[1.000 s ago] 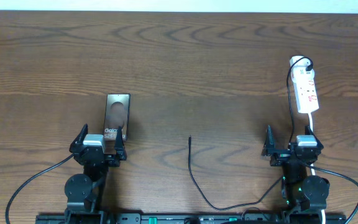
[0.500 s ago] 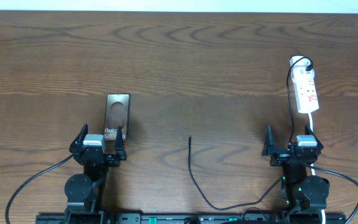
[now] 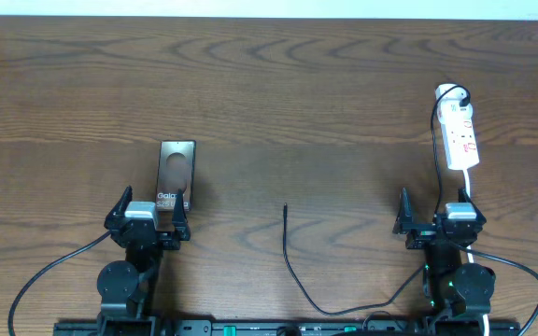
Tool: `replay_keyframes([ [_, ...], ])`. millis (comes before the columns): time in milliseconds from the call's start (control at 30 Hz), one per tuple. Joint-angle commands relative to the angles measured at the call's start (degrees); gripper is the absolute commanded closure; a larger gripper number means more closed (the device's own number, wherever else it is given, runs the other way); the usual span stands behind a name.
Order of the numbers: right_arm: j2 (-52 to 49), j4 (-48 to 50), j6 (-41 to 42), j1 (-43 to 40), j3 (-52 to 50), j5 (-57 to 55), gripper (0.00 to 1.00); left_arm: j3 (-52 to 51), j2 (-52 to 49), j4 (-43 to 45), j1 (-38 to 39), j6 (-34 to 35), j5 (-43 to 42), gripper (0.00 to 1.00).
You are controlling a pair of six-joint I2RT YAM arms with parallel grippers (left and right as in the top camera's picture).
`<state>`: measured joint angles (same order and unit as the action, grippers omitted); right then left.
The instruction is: Plug charger to phone and switch on socket
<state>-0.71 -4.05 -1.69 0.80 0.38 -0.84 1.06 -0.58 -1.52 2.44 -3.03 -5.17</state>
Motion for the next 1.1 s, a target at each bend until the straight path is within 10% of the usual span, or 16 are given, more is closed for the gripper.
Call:
replay_keyframes([
  [0, 0.33, -0.26, 0.79, -0.48, -0.02, -0.09, 0.01, -0.81, 0.35, -1.86, 0.22, -0.13, -0.35, 0.12],
  [600, 0.33, -0.24, 0.79, -0.48, -0.02, -0.09, 0.01, 11.34, -4.48, -1.95, 0.22, 0.28, -0.31, 0.11],
  [1067, 0.33, -0.26, 0.79, -0.48, -0.02, -0.09, 0.01, 46.42, -43.19, -20.22, 0.22, 1.84, -0.11, 0.12],
])
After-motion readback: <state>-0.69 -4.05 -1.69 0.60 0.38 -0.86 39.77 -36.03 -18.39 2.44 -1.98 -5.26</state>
